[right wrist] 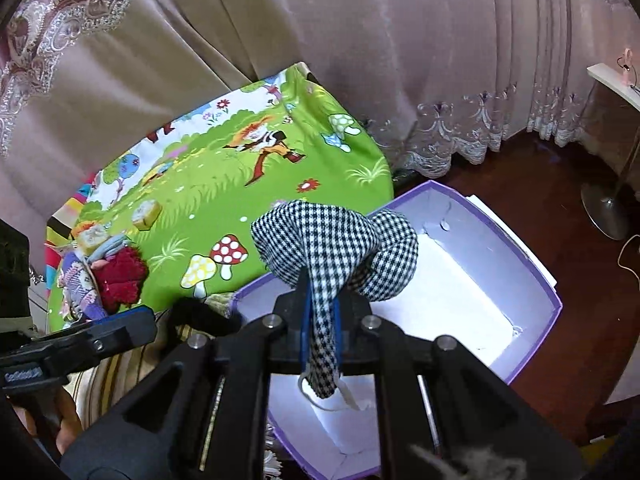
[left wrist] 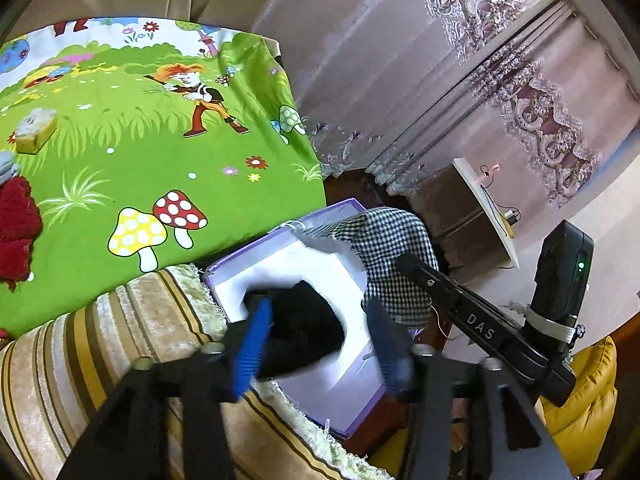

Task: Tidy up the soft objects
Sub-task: 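Carry both items to the white box and open both tools to drop them, then grasp the purple knit sock with the right tool while the left tool grasps the floral scarf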

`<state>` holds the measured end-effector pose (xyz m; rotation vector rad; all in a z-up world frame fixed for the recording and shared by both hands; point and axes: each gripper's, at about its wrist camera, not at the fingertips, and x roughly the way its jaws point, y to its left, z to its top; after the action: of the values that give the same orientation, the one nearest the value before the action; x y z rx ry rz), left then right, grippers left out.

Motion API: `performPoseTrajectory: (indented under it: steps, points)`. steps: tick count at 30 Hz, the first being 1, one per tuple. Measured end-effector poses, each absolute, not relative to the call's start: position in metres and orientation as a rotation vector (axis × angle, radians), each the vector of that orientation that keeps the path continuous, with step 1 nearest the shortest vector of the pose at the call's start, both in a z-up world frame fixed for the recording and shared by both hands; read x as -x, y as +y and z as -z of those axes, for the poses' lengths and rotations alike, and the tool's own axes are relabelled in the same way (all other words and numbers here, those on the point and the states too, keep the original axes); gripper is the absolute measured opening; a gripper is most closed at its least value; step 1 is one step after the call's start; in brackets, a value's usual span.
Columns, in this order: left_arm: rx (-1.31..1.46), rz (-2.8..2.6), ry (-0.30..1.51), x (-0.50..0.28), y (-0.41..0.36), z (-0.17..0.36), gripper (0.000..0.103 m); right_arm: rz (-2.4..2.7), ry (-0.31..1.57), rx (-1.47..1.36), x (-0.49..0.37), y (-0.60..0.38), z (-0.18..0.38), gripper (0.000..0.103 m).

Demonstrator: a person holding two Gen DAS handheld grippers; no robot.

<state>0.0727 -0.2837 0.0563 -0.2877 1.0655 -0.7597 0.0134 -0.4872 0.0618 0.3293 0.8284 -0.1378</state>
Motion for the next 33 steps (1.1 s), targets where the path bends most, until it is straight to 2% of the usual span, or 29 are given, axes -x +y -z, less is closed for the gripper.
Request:
performPoseTrajectory:
  steps: [1,2,3,4,5,17,33]
  points:
    - [0.283,0.759,1.063,-0.072,-0.284,-0.057,0.058,0.148,0.835,-0.323,-0.014,-0.488,-0.061,0.031]
    - [0.277,0.756,1.059,-0.071,-0.285,-0.058,0.058,0.159,0.837,-0.316,-0.015,-0.489,-0.060,0.050]
    - [0.272,0.749,1.055,-0.071,-0.284,-0.059,0.059,0.168,0.832,-0.309,-0.014,-0.488,-0.061,0.061]
    - [0.270,0.744,1.051,-0.071,-0.283,-0.060,0.059,0.178,0.823,-0.302,-0.013,-0.488,-0.062,0.077]
    - [0.270,0.739,1.047,-0.071,-0.281,-0.061,0.059,0.187,0.809,-0.294,-0.012,-0.487,-0.065,0.082]
    - [0.248,0.647,0.962,-0.066,-0.249,-0.076,0.060,0.168,0.793,-0.205,-0.016,-0.459,-0.078,0.082]
    - [0.432,0.368,0.905,-0.079,-0.094,-0.069,0.060,-0.033,0.826,-0.134,-0.049,-0.379,-0.087,0.082]
